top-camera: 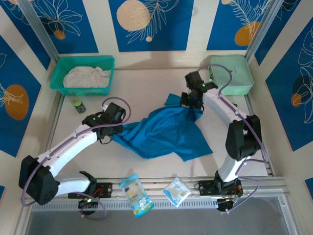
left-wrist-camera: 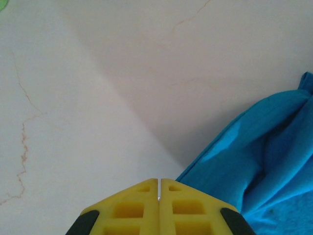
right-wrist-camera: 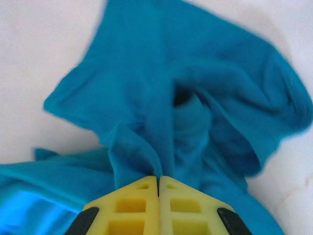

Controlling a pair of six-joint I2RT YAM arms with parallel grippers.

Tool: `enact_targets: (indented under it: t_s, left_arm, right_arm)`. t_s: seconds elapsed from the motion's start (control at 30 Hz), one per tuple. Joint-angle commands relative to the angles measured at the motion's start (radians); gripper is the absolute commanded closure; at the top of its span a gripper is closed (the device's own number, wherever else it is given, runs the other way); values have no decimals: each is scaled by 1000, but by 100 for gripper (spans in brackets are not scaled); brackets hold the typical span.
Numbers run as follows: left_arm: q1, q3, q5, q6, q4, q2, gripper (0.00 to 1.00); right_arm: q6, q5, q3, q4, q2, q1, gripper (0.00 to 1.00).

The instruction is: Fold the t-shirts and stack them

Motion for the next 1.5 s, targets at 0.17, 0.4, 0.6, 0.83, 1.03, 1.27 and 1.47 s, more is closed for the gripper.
enact_targets:
  t_s: [0.17,0.4,0.6,0.83,1.03,1.27,1.47]
  left_arm:
    - [-19,-162,66,-99,-8,-101,100]
    - [-23,-244,93,-132,-2,-143,100]
    - [-30,-209,112,-106,24,-98,45]
    - [-39,-11,121,22,9,-21,20]
    - [-41,107,90,68,18,70,22]
    - [-34,104,71,55,20,21,22]
    - [-26,77,69,52,1,1,25]
  right_arm:
    - [215,105,-373,34,-98,8,100]
    - [224,127,-368,-6,-37,10,83]
    - [141,202,-179,-134,-126,100,47]
    - [-7,16,-42,-100,-128,172,37]
    - [-133,-181,146,-58,125,239,24]
    - [-203,-302,364,-76,418,272,31]
    - [-208,-355,442,-101,516,280,45]
